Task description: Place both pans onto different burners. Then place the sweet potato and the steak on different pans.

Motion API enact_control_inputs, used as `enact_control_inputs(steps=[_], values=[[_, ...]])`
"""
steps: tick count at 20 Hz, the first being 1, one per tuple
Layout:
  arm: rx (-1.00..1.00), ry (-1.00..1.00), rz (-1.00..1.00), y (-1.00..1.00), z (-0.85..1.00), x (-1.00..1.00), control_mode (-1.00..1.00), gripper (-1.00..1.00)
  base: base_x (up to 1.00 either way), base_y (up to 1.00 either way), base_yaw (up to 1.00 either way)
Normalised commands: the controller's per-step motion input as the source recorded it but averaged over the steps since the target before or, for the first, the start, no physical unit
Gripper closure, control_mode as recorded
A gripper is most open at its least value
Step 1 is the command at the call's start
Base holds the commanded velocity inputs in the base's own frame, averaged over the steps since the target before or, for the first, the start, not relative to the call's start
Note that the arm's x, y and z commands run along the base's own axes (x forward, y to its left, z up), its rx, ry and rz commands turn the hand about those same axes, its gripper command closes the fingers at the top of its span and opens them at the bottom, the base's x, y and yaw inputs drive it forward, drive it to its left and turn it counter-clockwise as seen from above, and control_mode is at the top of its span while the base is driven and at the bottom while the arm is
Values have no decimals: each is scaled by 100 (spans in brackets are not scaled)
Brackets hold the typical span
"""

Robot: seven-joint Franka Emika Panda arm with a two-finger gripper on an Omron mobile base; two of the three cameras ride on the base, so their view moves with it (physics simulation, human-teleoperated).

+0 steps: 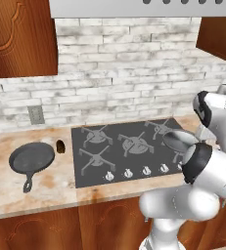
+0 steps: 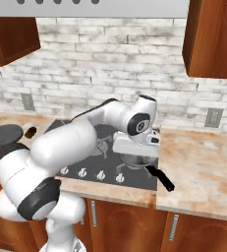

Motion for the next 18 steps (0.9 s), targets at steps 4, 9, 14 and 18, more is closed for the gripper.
enact_control_inputs(steps=[4,9,14,18], values=[[-5,0,-38,91,32,-36,-100,-100,0,0,0],[-6,0,-34,82,26,-20,-100,-100,0,0,0],[-4,0,-15,89,21,18,-100,-100,0,0,0],[-3,1,-7,97,18,33,-100,-100,0,0,0]])
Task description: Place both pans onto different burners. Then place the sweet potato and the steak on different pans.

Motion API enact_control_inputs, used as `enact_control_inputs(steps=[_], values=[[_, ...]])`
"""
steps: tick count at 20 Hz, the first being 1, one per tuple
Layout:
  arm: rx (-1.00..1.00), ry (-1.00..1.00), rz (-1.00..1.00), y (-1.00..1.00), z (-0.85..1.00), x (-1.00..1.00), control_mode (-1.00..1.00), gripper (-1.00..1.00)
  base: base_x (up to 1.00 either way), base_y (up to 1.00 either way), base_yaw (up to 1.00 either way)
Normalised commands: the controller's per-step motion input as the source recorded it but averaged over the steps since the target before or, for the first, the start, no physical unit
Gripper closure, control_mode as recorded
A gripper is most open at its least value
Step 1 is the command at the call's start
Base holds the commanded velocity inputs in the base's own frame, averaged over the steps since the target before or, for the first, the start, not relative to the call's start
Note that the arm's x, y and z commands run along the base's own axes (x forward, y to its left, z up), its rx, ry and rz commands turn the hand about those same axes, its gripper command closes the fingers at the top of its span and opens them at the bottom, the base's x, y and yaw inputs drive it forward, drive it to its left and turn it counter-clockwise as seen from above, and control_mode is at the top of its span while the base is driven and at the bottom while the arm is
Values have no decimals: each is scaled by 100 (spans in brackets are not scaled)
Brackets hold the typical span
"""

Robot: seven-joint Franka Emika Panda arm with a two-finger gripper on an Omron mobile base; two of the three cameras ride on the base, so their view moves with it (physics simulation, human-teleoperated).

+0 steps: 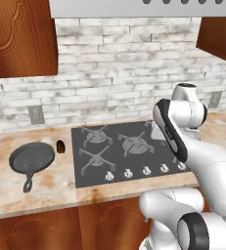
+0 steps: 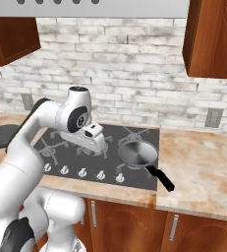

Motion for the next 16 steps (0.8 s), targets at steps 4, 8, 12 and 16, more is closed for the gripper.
enact_control_inputs(steps=[4,8,12,16], values=[[0,8,0,87,13,48,-100,-100,0,0,0],[0,11,0,88,2,38,-100,-100,0,0,0],[0,6,0,89,0,15,-100,-100,0,0,0],[0,2,2,72,0,0,-100,-100,0,0,0]])
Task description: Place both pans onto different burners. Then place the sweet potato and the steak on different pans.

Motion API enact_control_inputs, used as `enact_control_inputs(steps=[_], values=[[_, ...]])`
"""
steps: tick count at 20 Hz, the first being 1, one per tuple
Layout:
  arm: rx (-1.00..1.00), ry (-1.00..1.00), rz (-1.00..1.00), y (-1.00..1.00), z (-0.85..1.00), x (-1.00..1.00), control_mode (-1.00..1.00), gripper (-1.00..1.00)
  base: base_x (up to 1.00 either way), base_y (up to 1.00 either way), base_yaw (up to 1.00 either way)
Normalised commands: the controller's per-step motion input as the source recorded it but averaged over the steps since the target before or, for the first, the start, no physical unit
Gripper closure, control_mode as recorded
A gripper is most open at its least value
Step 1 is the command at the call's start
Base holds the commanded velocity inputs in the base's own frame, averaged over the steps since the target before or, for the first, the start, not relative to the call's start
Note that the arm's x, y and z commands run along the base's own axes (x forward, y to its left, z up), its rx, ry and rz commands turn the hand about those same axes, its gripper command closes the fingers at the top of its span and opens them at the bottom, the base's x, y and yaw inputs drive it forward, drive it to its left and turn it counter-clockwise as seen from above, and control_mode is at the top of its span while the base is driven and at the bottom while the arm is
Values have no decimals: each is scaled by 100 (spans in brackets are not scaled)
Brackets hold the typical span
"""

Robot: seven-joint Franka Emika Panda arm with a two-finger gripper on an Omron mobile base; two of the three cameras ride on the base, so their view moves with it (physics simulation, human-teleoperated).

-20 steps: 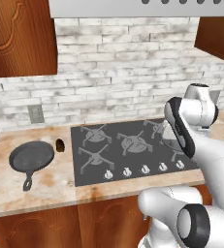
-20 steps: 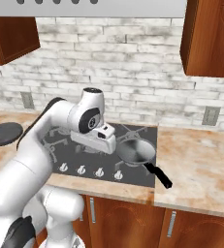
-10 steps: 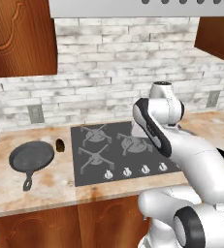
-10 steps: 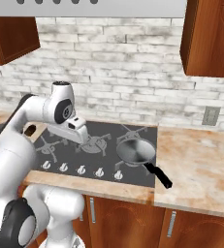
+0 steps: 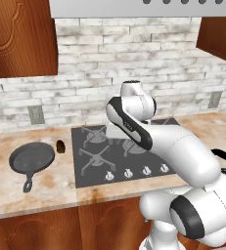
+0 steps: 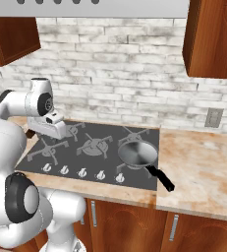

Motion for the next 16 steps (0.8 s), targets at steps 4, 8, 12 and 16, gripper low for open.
enact_control_inputs(steps=[4,8,12,16], values=[[0,0,6,73,0,0,-100,-100,0,0,0],[0,0,11,72,0,0,-100,-100,0,0,0],[0,0,15,64,-5,0,-100,-100,0,0,0],[0,0,6,75,-4,1,-100,-100,0,0,0]])
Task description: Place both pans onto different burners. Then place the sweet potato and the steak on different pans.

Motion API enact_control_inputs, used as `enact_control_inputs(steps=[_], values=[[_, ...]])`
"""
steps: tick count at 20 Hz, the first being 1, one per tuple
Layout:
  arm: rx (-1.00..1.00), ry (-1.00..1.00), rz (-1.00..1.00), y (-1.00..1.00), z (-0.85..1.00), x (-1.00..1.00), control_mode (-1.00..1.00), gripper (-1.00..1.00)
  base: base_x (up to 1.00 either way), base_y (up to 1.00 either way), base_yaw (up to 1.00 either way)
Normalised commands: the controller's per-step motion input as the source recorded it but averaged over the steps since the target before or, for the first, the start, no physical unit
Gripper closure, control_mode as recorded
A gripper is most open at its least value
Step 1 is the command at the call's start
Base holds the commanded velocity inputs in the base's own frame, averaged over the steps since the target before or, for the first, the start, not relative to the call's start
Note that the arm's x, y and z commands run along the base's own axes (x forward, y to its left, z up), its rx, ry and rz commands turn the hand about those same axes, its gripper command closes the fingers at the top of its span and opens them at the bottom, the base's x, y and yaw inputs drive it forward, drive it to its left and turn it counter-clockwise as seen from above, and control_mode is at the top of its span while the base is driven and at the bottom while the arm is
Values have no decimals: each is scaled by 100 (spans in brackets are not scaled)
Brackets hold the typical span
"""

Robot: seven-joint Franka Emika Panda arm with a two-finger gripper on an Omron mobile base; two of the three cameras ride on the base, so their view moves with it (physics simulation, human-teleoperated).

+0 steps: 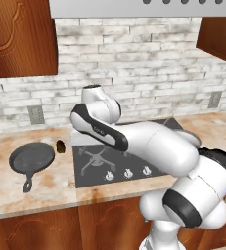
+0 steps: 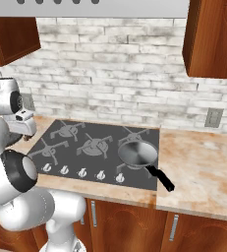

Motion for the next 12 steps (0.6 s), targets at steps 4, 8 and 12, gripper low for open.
enact_control_inputs(steps=[4,8,12], values=[[0,0,5,71,-8,1,-100,-100,0,0,0],[0,0,3,65,-2,1,-100,-100,0,0,0],[0,0,0,57,0,0,-100,-100,0,0,0]])
